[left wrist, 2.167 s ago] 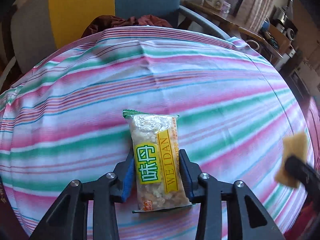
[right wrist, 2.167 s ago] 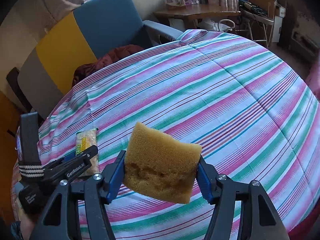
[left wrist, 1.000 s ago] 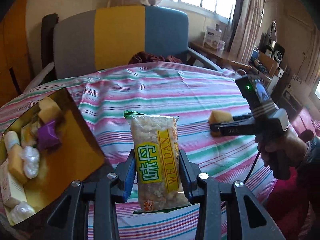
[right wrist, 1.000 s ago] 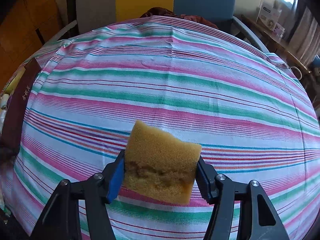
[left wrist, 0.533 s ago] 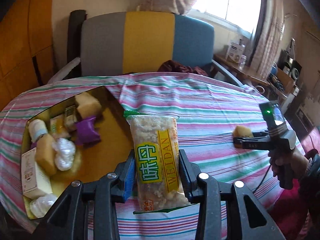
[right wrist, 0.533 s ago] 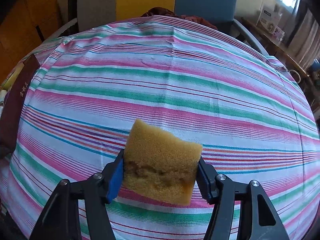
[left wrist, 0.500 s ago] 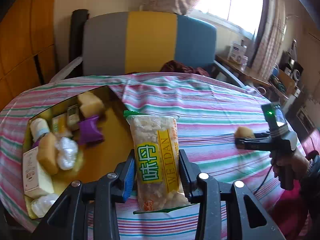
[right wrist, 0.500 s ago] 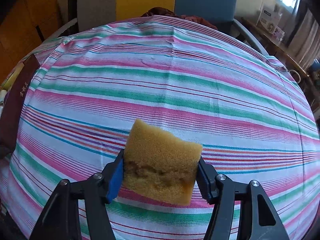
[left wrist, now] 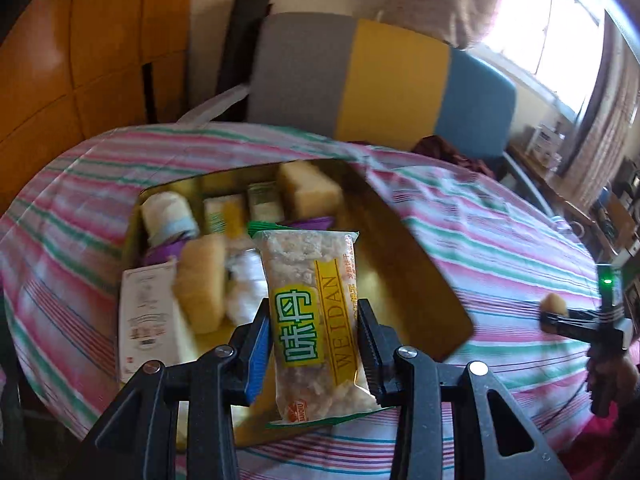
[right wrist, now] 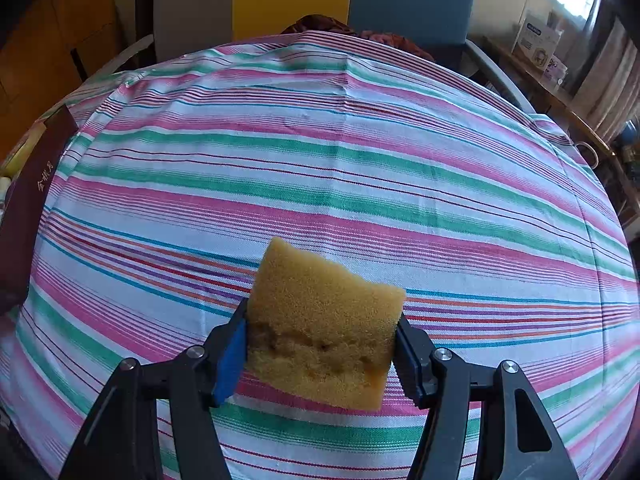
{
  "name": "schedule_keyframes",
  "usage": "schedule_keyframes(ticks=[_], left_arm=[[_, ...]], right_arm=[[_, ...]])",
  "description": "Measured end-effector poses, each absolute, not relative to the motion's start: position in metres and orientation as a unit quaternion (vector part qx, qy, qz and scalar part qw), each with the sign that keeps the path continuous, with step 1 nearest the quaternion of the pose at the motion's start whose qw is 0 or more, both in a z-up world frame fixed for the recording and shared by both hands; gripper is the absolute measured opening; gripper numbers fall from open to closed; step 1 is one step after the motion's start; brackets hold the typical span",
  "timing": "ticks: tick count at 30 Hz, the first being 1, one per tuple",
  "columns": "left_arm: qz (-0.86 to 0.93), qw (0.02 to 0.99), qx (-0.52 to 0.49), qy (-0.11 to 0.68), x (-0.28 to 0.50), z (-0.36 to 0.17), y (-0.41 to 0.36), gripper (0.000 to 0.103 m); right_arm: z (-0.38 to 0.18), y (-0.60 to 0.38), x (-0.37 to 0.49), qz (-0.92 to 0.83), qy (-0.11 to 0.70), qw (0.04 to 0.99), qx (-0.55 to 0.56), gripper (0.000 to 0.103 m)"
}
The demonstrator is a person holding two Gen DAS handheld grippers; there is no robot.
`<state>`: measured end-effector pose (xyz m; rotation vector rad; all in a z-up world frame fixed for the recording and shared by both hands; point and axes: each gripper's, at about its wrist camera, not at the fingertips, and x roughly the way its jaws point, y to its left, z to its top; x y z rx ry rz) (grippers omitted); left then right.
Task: Organize objects
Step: 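Carry the WEIDAN packet into the gold tray and open the left gripper, then carry the yellow sponge into the tray and open the right gripper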
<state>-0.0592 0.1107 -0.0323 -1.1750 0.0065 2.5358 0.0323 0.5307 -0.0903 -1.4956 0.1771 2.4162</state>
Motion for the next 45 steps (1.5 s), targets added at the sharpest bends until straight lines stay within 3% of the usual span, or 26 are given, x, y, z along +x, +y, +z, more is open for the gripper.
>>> schedule_keyframes(ticks=[6, 9, 20, 24, 34, 39, 45], left_arm=[[0.869, 0.145, -0.474, -0.001, -0.078, -0.074, 0.1, 0.04], [0.862, 0.139, -0.488, -0.016, -0.079, -0.083, 0.094, 0.047], [0.884, 0.124, -0.45, -0.018, -0.065, -0.058, 0.079, 0.049], [0.895, 0.118, -0.431, -0.013, -0.06, -0.044, 0.073, 0.049], [0.908, 0.091, -0.408, -0.015, -0.05, -0.025, 0.051, 0.049], [0.912, 0.072, -0.404, -0.022, -0.048, -0.024, 0.037, 0.05], [0.911, 0.056, -0.408, -0.035, -0.05, -0.028, 0.025, 0.053]], right_arm=[[-0.09, 0.531, 0.034, 0.84, 0.058, 0.146, -0.52, 0.064], [-0.091, 0.531, 0.034, 0.84, 0.056, 0.145, -0.52, 0.064], [-0.089, 0.53, 0.03, 0.834, 0.06, 0.151, -0.527, 0.064], [-0.062, 0.517, 0.028, 0.847, 0.081, 0.154, -0.503, 0.063], [0.019, 0.334, -0.019, 0.912, 0.035, -0.031, -0.408, 0.064], [0.005, 0.266, -0.056, 0.903, 0.022, -0.081, -0.421, 0.065], [-0.04, 0.222, -0.099, 0.875, -0.013, -0.068, -0.479, 0.066]])
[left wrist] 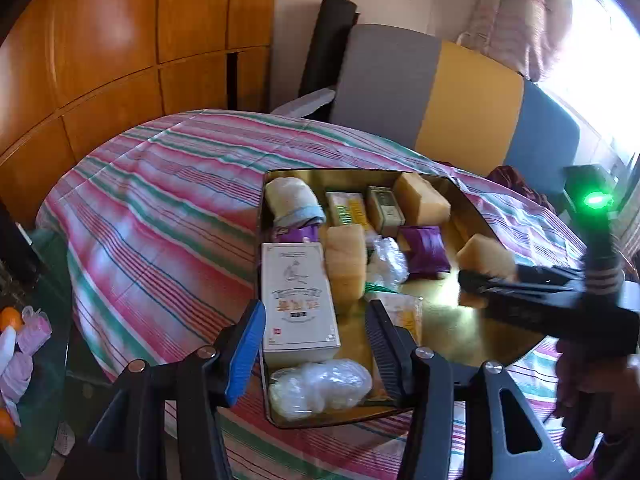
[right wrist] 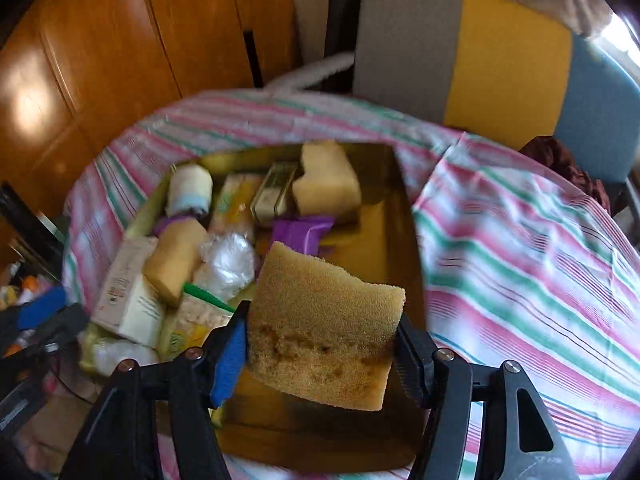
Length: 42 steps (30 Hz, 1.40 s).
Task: Organize objects
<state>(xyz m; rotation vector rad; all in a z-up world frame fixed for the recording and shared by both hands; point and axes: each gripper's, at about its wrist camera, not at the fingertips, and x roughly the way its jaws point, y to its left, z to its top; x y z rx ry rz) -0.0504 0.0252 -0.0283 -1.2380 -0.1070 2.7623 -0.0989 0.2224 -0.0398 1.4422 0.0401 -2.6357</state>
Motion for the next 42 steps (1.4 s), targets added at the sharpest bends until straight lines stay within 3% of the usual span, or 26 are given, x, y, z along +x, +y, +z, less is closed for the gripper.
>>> schedule_keyframes(ticks=[6, 9, 23, 31, 42], left_arm=[[0.909, 0.046, -0.412, -0.04, -0.053, -0.033, 0.019, 0.056], [0.91, 0.039, -0.411, -0.036, -0.053, -0.033, 0.018, 0.057], [0.923, -0.003, -0.385, -0.016, -0.04, -0.019, 0.022, 0.069], [0.934, -0.005, -0.357, -0.02, -0.02, -0.008, 0.03, 0.069], [0.94, 0.022, -0.34, -0.018, -0.007, -0.004, 0.04, 0.068]], right_arm=[[-0.07, 0.211, -0.116, -0.856, 0.031, 0.058, 0.512, 0.071], [-0.07, 0.211, -0.115, -0.859, 0.023, 0.063, 0.507, 0.082], [-0.024, 0.225, -0.063, -0.907, -0.013, 0.021, 0.421, 0.096], [-0.011, 0.242, -0.001, -0.926, -0.029, -0.03, 0.375, 0.099], [-0.011, 0.238, 0.017, -0.927, -0.031, -0.016, 0.373, 0.099]])
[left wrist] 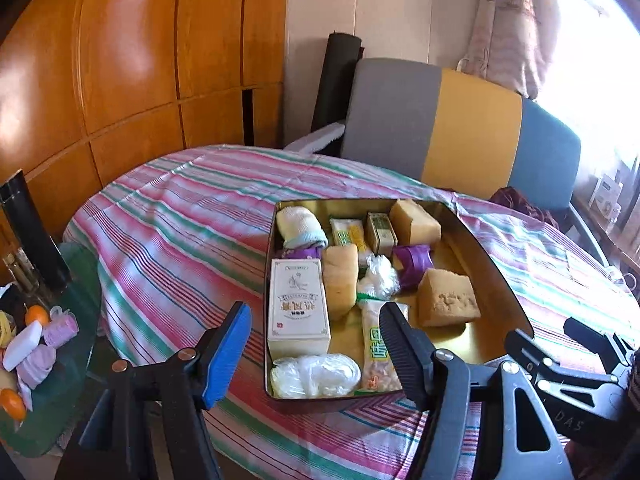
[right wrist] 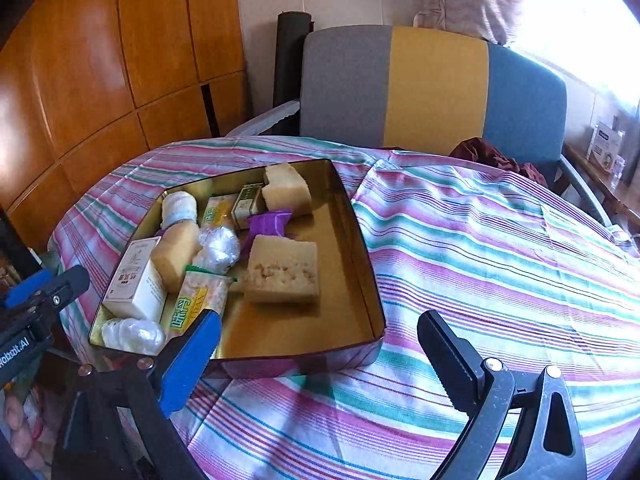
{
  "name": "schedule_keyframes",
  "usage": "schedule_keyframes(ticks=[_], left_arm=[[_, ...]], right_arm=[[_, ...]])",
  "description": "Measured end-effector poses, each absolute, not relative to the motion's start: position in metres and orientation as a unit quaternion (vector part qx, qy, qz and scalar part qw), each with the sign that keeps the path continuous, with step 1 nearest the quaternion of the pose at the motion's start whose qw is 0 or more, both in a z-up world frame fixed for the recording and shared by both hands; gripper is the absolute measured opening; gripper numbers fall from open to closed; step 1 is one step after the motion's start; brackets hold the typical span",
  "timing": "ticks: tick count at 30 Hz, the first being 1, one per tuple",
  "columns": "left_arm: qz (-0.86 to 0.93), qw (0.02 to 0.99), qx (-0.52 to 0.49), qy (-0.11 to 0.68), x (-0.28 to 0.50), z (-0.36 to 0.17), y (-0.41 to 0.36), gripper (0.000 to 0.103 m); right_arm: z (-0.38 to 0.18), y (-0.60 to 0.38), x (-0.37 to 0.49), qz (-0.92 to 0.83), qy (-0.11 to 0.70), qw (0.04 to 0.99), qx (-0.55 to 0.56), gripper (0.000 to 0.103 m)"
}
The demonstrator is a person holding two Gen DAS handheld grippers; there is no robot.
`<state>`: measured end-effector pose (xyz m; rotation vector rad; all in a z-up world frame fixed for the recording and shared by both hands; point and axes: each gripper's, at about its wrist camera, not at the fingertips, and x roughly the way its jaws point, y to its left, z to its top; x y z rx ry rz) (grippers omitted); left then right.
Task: Organize objects
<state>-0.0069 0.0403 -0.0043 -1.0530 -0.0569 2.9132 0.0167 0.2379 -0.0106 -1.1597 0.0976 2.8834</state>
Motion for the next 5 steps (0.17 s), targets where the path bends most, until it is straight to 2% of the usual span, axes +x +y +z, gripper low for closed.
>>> schedule_keyframes(ticks=[5], left_arm=[[0.941, 0.017, -0.336, -0.021, -0.0068, -0.0012, 0.0395, 0.068]], right_arm=[[-0.0107, 0.2325, 0.0161, 0.927, 0.024, 0.014, -0.374, 0.099]])
